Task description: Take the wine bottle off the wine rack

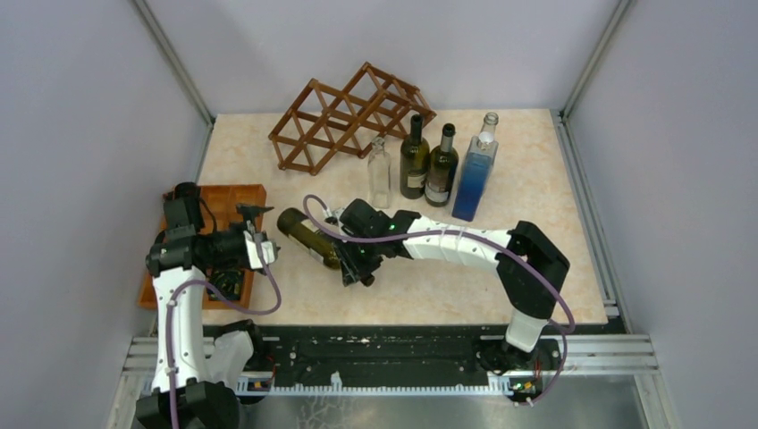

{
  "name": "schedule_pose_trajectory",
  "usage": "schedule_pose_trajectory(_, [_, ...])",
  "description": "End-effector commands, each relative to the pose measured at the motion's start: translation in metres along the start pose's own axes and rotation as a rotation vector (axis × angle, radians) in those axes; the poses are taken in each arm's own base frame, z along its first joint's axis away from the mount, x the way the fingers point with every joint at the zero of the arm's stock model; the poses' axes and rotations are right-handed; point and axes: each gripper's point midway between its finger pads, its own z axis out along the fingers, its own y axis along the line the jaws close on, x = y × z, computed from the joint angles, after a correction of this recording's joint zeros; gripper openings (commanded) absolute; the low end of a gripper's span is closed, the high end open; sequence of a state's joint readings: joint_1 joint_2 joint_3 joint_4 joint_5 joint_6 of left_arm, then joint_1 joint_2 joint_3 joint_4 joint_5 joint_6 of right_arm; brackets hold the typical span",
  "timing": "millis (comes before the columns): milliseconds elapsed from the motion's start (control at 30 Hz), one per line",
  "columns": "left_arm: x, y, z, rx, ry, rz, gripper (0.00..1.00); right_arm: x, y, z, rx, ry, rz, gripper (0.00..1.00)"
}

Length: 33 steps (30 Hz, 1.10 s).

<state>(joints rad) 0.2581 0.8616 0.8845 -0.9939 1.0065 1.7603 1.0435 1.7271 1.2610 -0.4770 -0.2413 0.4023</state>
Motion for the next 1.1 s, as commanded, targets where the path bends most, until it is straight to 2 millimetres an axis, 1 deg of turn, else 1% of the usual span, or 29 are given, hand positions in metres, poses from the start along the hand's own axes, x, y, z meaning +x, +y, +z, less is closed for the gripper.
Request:
schedule_pose_trajectory(0, [-0.006,-0.025,0.004,0.073,-0.043,0.220,0.99,-0.067,0.064,-0.058,-0.160,-0.234,-0.172,0.00])
schedule_pose_trajectory(133, [0.000,-0.051,0.002,0.167,-0.017,0.276,0.99,-0.074,0.077,-0.063,-0.185,-0.250,-0.186,0.00])
schedule_pose_trajectory(333, [0.001,-0.059,0.003,0.173,-0.011,0.269,0.99,-0.080,0.103,-0.064,-0.233,-0.252,-0.215,0.00])
schedule_pose_trajectory(400, [0.003,-0.057,0.003,0.166,-0.005,0.266,0.99,-0.082,0.111,-0.065,-0.256,-0.250,-0.223,0.00])
schedule_pose_trajectory(500, [0.008,-0.045,0.005,0.122,0.012,0.287,0.99,-0.083,0.118,-0.066,-0.270,-0.243,-0.231,0.00])
schedule_pose_trajectory(633, [0.009,-0.039,0.005,0.106,0.016,0.325,0.99,-0.081,0.127,-0.065,-0.284,-0.229,-0.251,0.00])
schedule_pose_trajectory(800, [0.003,-0.029,0.006,0.055,-0.006,0.358,0.99,-0.075,0.130,-0.059,-0.292,-0.200,-0.260,0.00])
schedule_pose_trajectory(933, [0.003,-0.027,0.007,0.045,-0.010,0.370,0.99,-0.074,0.133,-0.058,-0.297,-0.194,-0.264,0.00])
schedule_pose_trajectory(1067, [0.010,-0.031,0.009,0.066,0.010,0.368,0.99,-0.076,0.138,-0.064,-0.310,-0.207,-0.278,0.00])
